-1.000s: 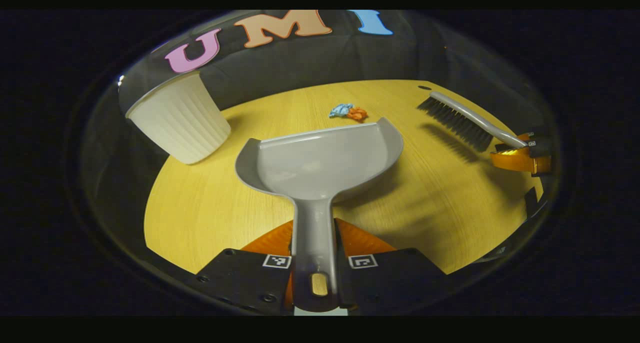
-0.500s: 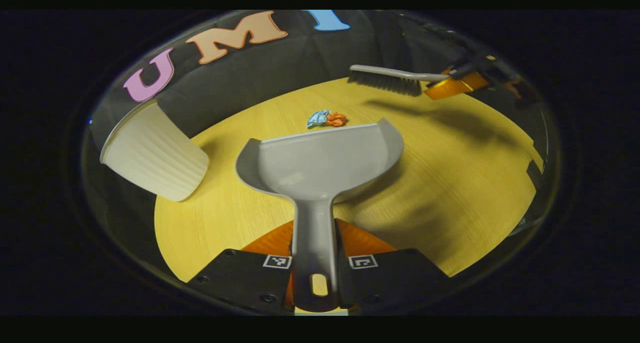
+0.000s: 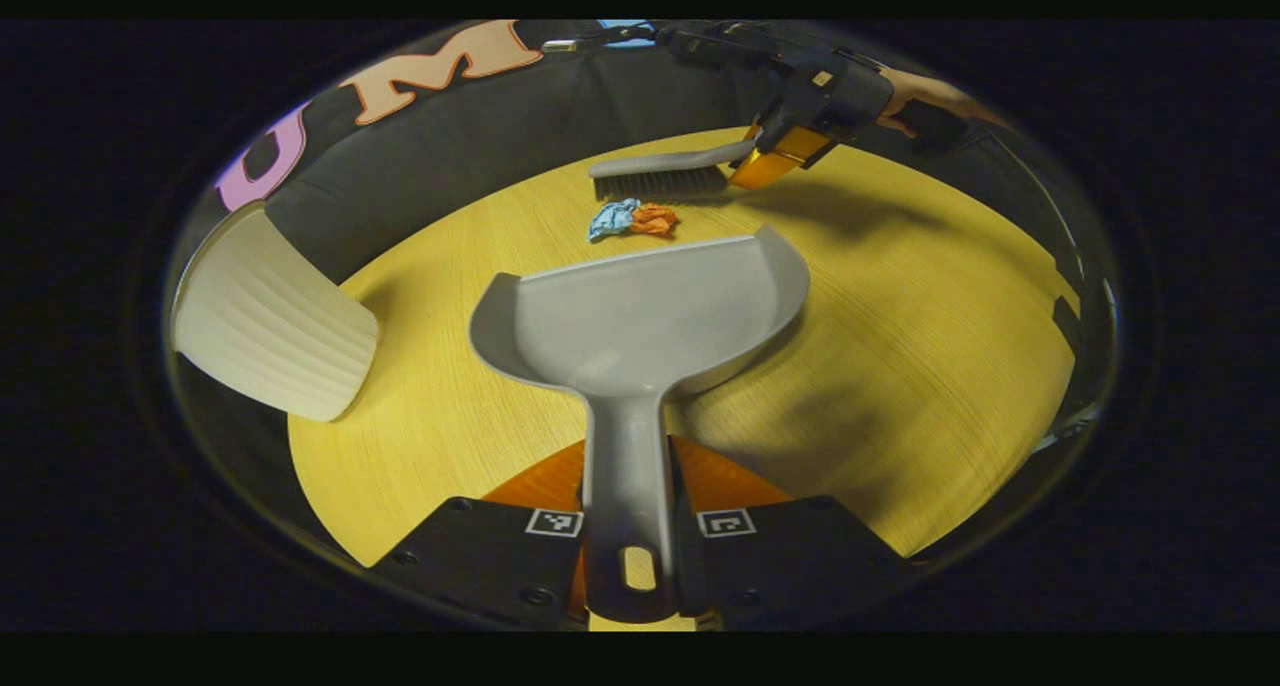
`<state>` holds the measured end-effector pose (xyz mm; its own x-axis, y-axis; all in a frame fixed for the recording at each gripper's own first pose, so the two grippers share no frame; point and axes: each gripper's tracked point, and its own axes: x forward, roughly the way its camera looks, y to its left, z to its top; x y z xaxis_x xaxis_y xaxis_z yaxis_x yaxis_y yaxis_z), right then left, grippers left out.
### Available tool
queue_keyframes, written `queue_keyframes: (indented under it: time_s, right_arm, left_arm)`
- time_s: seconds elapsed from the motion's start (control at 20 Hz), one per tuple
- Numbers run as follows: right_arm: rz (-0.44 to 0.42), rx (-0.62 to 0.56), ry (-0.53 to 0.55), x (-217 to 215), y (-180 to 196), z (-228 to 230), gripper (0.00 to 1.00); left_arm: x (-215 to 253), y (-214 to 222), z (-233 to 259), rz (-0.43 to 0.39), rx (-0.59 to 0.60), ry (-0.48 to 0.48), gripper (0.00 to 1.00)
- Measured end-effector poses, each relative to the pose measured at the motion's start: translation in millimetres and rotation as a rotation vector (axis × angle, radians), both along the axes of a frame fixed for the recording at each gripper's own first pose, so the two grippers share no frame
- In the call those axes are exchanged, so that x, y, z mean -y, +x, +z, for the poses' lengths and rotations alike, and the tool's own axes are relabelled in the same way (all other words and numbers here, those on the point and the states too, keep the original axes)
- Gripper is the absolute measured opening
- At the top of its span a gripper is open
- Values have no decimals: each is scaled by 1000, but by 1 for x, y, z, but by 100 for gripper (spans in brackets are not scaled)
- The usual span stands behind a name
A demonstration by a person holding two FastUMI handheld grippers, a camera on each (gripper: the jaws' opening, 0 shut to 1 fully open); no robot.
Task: Pick up the small broom and dustpan from the desktop, sweep the trash into the dustpan with the broom, and then empty the trash into the garbage bin.
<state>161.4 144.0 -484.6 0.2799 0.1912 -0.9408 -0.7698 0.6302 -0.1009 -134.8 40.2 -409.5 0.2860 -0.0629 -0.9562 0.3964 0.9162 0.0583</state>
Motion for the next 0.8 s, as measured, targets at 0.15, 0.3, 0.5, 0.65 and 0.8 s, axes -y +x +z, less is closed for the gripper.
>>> queue_keyframes:
  time_s: [0.15, 0.3, 0.5, 0.65, 0.8]
  right_arm:
    - [74, -53, 6, -10, -12, 9, 17]
    - [187, -101, 28, -9, -20, 27, 25]
    - [318, -204, 127, -6, -20, 44, 21]
    - [263, -184, 221, 2, 9, 67, 22]
    - [128, -19, 333, 9, 73, 99, 22]
  left_arm:
    - [-2, -2, -4, -2, -10, 4, 27]
    - [-3, -1, -5, -13, -2, -4, 27]
    - [-2, -2, -5, -22, 6, -2, 27]
    - [-2, 2, -5, 5, 51, -3, 27]
    - [2, 10, 2, 32, 104, -19, 27]
